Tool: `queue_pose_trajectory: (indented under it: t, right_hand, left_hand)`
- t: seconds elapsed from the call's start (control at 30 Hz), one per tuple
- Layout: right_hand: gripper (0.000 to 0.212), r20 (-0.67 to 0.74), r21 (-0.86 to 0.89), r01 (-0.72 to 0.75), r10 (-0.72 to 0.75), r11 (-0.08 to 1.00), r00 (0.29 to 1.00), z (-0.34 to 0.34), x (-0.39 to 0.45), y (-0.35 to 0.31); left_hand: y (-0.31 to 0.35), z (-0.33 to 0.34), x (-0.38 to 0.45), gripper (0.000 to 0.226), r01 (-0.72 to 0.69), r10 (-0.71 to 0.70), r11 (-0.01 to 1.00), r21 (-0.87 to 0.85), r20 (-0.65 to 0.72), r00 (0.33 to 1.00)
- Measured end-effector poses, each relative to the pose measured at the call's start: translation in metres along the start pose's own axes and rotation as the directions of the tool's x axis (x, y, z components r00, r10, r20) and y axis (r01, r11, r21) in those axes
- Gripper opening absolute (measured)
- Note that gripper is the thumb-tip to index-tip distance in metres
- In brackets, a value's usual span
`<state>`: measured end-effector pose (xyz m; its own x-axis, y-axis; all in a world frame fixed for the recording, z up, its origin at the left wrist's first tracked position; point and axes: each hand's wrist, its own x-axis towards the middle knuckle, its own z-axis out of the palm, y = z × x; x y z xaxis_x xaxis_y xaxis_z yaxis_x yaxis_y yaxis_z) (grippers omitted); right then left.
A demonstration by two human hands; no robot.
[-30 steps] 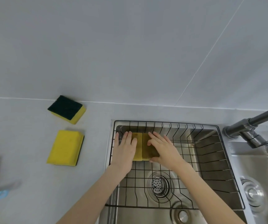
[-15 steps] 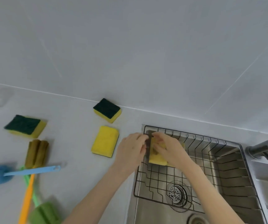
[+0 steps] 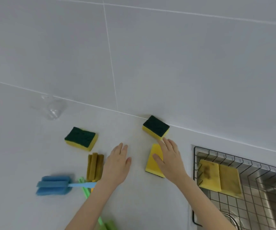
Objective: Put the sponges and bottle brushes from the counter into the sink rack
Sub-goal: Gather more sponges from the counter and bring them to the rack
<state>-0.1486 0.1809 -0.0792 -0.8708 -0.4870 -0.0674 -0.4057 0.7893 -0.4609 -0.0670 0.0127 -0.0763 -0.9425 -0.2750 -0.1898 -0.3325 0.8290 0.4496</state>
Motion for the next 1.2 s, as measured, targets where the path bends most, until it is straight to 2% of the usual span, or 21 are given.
queue_pose_trajectory:
  t: [0.23, 0.4, 0.5, 0.57, 0.67, 0.73, 0.8, 0.83, 0.87, 0.9, 0.93, 0.97, 1.03, 1.1, 1.2]
  right_hand:
    - [0.044, -0.116, -0.131, -0.096, 0.081, 0.987, 0.990, 0.003, 0.063, -0.002]
    - [0.038, -0.151, -0.224, -0.155, 0.123, 0.962, 0.981, 0.016, 0.090, 0.004]
    - [0.028, -0.210, -0.234, -0.170, 0.121, 0.957, 0.970, 0.025, 0.093, 0.003]
    - [0.029, -0.246, -0.278, -0.165, 0.096, 0.946, 0.964, 0.029, 0.095, 0.005]
    - [0.017, -0.211, -0.356, -0.135, 0.062, 0.925, 0.975, 0.020, 0.101, 0.006]
    - [0.014, -0.239, -0.216, -0.156, 0.103, 0.964, 0.966, 0.008, 0.103, 0.007]
    - [0.017, -0.313, 0.119, -0.211, 0.238, 0.970, 0.919, -0.003, 0.102, 0.001]
    - [0.018, -0.288, 0.326, -0.236, 0.334, 0.915, 0.897, -0.006, 0.101, -0.003]
    - [0.018, -0.195, 0.521, -0.270, 0.421, 0.810, 0.886, -0.008, 0.103, -0.007]
    - [0.017, -0.054, 0.661, -0.322, 0.471, 0.678, 0.881, -0.008, 0.105, -0.011]
    - [0.016, 0.095, 0.725, -0.389, 0.477, 0.568, 0.874, -0.006, 0.107, -0.014]
    - [0.013, 0.211, 0.726, -0.448, 0.452, 0.521, 0.867, -0.003, 0.108, -0.018]
    - [0.006, 0.315, 0.655, -0.499, 0.395, 0.568, 0.863, 0.008, 0.110, -0.019]
    - [0.008, 0.269, 0.543, -0.492, 0.413, 0.681, 0.870, 0.017, 0.113, -0.015]
    - [0.013, 0.113, 0.386, -0.470, 0.465, 0.794, 0.878, 0.018, 0.115, -0.010]
  left_hand:
    - [-0.028, 0.014, 0.030, 0.060, -0.038, -0.008, 0.988, 0.152, 0.293, 0.956]
    - [-0.032, 0.021, 0.038, 0.059, -0.100, 0.015, 0.949, 0.300, 0.273, 0.962]
    - [-0.030, 0.020, 0.043, 0.054, -0.115, 0.021, 0.933, 0.340, 0.270, 0.963]
    - [-0.031, 0.020, 0.045, 0.051, -0.125, 0.025, 0.926, 0.357, 0.271, 0.962]
    - [-0.031, 0.019, 0.046, 0.047, -0.142, 0.034, 0.914, 0.381, 0.275, 0.961]
    - [-0.030, 0.017, 0.048, 0.044, -0.145, 0.034, 0.910, 0.389, 0.278, 0.960]
    - [-0.029, 0.015, 0.049, 0.041, -0.141, 0.028, 0.906, 0.400, 0.277, 0.960]
    - [-0.028, 0.014, 0.050, 0.040, -0.141, 0.025, 0.904, 0.403, 0.279, 0.960]
    - [-0.028, 0.014, 0.050, 0.039, -0.141, 0.024, 0.903, 0.405, 0.283, 0.959]
    - [-0.028, 0.014, 0.050, 0.038, -0.141, 0.023, 0.904, 0.403, 0.284, 0.959]
    - [-0.028, 0.014, 0.050, 0.038, -0.137, 0.021, 0.906, 0.400, 0.282, 0.959]
    - [-0.028, 0.013, 0.050, 0.038, -0.134, 0.021, 0.908, 0.396, 0.278, 0.960]
    - [-0.029, 0.012, 0.049, 0.037, -0.130, 0.024, 0.912, 0.390, 0.264, 0.964]
    - [-0.029, 0.012, 0.048, 0.037, -0.128, 0.027, 0.913, 0.387, 0.256, 0.966]
    - [-0.030, 0.014, 0.046, 0.040, -0.124, 0.025, 0.911, 0.393, 0.249, 0.968]
